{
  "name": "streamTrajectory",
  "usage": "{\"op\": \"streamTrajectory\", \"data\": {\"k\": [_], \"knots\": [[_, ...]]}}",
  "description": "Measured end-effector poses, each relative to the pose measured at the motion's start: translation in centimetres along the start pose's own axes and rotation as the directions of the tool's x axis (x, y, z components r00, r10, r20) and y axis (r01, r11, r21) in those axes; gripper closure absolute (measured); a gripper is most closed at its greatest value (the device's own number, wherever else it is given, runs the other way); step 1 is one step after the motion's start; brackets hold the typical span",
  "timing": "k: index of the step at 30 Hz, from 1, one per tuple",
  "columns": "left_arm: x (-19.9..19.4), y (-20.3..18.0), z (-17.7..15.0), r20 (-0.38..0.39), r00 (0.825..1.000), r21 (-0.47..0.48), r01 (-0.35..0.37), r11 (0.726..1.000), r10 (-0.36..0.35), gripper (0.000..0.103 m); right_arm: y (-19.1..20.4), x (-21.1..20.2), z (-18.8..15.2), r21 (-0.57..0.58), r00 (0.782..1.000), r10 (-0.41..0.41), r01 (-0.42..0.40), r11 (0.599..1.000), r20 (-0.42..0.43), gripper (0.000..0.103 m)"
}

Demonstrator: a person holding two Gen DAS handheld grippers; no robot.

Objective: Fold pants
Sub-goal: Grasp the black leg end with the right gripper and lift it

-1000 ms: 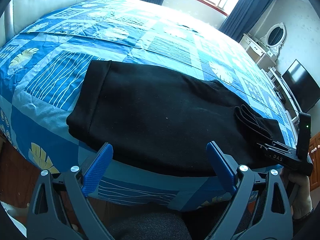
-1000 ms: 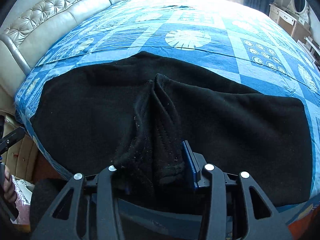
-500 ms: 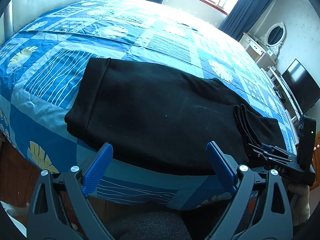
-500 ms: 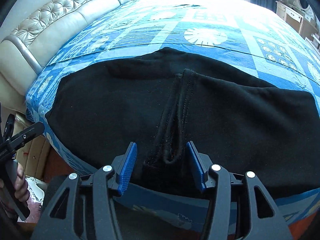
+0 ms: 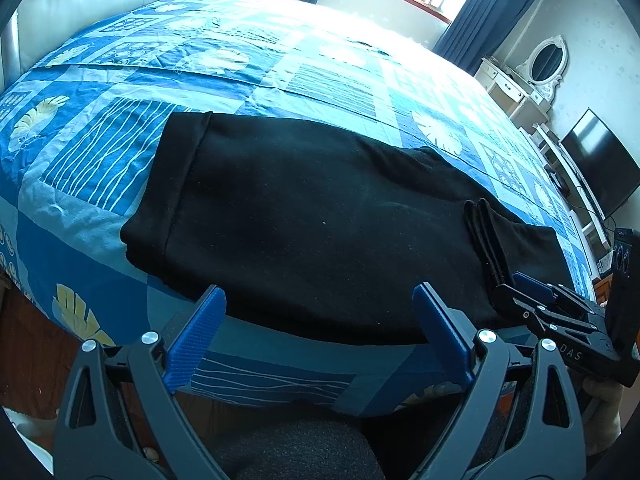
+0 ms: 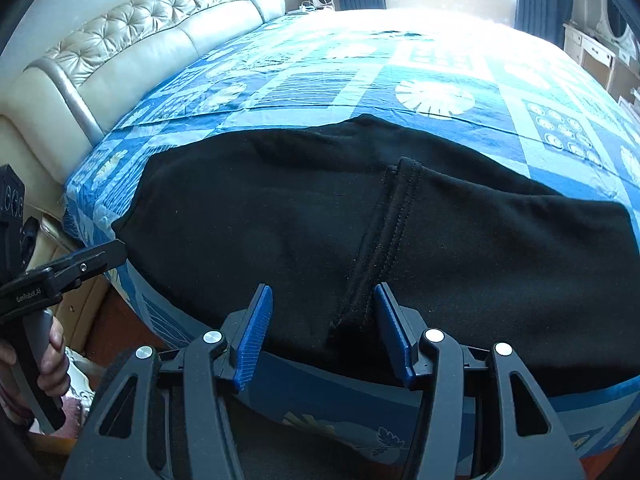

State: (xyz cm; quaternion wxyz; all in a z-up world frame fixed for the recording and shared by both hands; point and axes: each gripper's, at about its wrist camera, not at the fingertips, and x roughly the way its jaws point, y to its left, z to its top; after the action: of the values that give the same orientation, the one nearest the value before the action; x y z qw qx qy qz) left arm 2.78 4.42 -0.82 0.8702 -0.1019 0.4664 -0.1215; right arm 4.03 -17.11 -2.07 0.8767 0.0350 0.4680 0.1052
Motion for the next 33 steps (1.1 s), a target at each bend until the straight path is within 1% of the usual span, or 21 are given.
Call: {"op": "streamTrajectory", "data": {"k": [3, 5, 7, 8, 9, 10, 11, 12, 14, 15, 16, 17, 18, 20, 21, 22, 23, 24, 25, 29, 33], "knots": [[0.0, 0.0, 0.0, -0.002, 1.0, 0.0, 0.003, 1.0, -0.003, 0.009, -1.5, -1.8, 0.8, 0.026, 0.998, 0.055, -0.055, 0.998, 0.025, 0.049], [-0.2, 0.0, 0.0, -0.001, 1.0, -0.007, 0.009, 1.0, -0.009, 0.009, -4.2, -4.2, 2.0, 0.082, 0.992, 0.102, -0.108, 0.991, 0.073, 0.049], [-0.2, 0.0, 0.0, 0.0, 1.0, -0.012, 0.014, 1.0, -0.014, 0.009, -8.2, -6.4, 2.8, 0.158, 0.985, 0.123, -0.142, 0.977, 0.125, 0.048], [-0.2, 0.0, 0.0, 0.0, 1.0, -0.014, 0.016, 1.0, -0.016, 0.009, -10.8, -7.4, 3.1, 0.206, 0.981, 0.121, -0.151, 0.967, 0.154, 0.047], [-0.2, 0.0, 0.0, -0.001, 1.0, -0.016, 0.019, 1.0, -0.019, 0.009, -13.8, -8.2, 3.2, 0.261, 0.977, 0.11, -0.155, 0.953, 0.181, 0.042], [-0.2, -0.1, -0.1, -0.003, 1.0, -0.017, 0.022, 1.0, -0.022, 0.009, -17.1, -8.7, 3.1, 0.327, 0.976, 0.096, -0.158, 0.932, 0.198, 0.041], [-0.1, -0.2, -0.1, -0.006, 1.0, -0.017, 0.024, 1.0, -0.024, 0.009, -20.5, -8.9, 2.8, 0.4, 0.975, 0.091, -0.168, 0.901, 0.203, 0.041], [-0.1, -0.3, -0.1, -0.008, 1.0, -0.016, 0.027, 1.0, -0.027, 0.009, -23.9, -8.6, 2.2, 0.478, 0.975, 0.094, -0.182, 0.859, 0.201, 0.041], [0.0, -0.6, -0.2, -0.012, 0.999, -0.01, 0.032, 0.999, -0.032, 0.009, -29.6, -7.3, 0.6, 0.624, 0.978, 0.084, -0.186, 0.758, 0.19, 0.041], [0.0, -0.7, -0.2, -0.013, 0.999, -0.004, 0.032, 0.999, -0.032, 0.009, -31.7, -6.3, -0.2, 0.678, 0.972, 0.126, -0.229, 0.699, 0.199, 0.041], [0.0, -0.9, -0.2, -0.013, 0.999, 0.003, 0.031, 1.0, -0.031, 0.009, -33.4, -5.0, -1.1, 0.721, 0.956, 0.194, -0.292, 0.628, 0.218, 0.041], [0.0, -1.0, -0.3, -0.014, 0.999, 0.008, 0.03, 1.0, -0.03, 0.009, -34.3, -3.7, -1.8, 0.75, 0.941, 0.246, -0.335, 0.57, 0.233, 0.041], [0.0, -1.1, -0.3, -0.014, 0.999, 0.013, 0.029, 0.999, -0.029, 0.009, -34.8, -2.7, -2.1, 0.764, 0.933, 0.271, -0.351, 0.541, 0.236, 0.041], [0.1, -1.2, -0.4, -0.017, 0.999, 0.017, 0.027, 0.999, -0.027, 0.009, -35.0, -0.8, -2.3, 0.773, 0.929, 0.296, -0.354, 0.527, 0.224, 0.041], [0.2, -1.2, -0.4, -0.019, 1.0, 0.017, 0.025, 1.0, -0.025, 0.009, -35.0, 0.0, -2.4, 0.779, 0.927, 0.305, -0.353, 0.519, 0.217, 0.043], [0.3, -1.1, -0.4, -0.022, 1.0, 0.015, 0.023, 1.0, -0.022, 0.009, -35.1, 0.7, -2.5, 0.782, 0.925, 0.308, -0.357, 0.51, 0.222, 0.05], [0.4, -0.9, -0.4, -0.025, 0.999, 0.011, 0.02, 1.0, -0.02, 0.009, -35.1, 1.3, -2.6, 0.789, 0.928, 0.307, -0.347, 0.508, 0.211, 0.07], [0.5, -0.8, -0.5, -0.029, 0.999, 0.005, 0.018, 1.0, -0.018, 0.009, -35.1, 1.7, -2.8, 0.793, 0.935, 0.297, -0.329, 0.514, 0.196, 0.077], [0.7, -0.7, -0.5, -0.035, 0.999, -0.001, 0.017, 1.0, -0.017, 0.009, -35.1, 2.0, -3.0, 0.792, 0.936, 0.293, -0.325, 0.517, 0.192, 0.079], [1.2, -0.2, -0.6, -0.052, 0.999, -0.01, 0.015, 1.0, -0.015, 0.009, -35.2, 2.1, -3.3, 0.796, 0.922, 0.318, -0.358, 0.487, 0.22, 0.08], [1.1, -0.2, -0.6, -0.051, 0.999, -0.002, 0.014, 1.0, -0.015, 0.009, -34.9, 0.6, -4.6, 0.789, 0.888, 0.36, -0.432, 0.438, 0.286, 0.073]]}}
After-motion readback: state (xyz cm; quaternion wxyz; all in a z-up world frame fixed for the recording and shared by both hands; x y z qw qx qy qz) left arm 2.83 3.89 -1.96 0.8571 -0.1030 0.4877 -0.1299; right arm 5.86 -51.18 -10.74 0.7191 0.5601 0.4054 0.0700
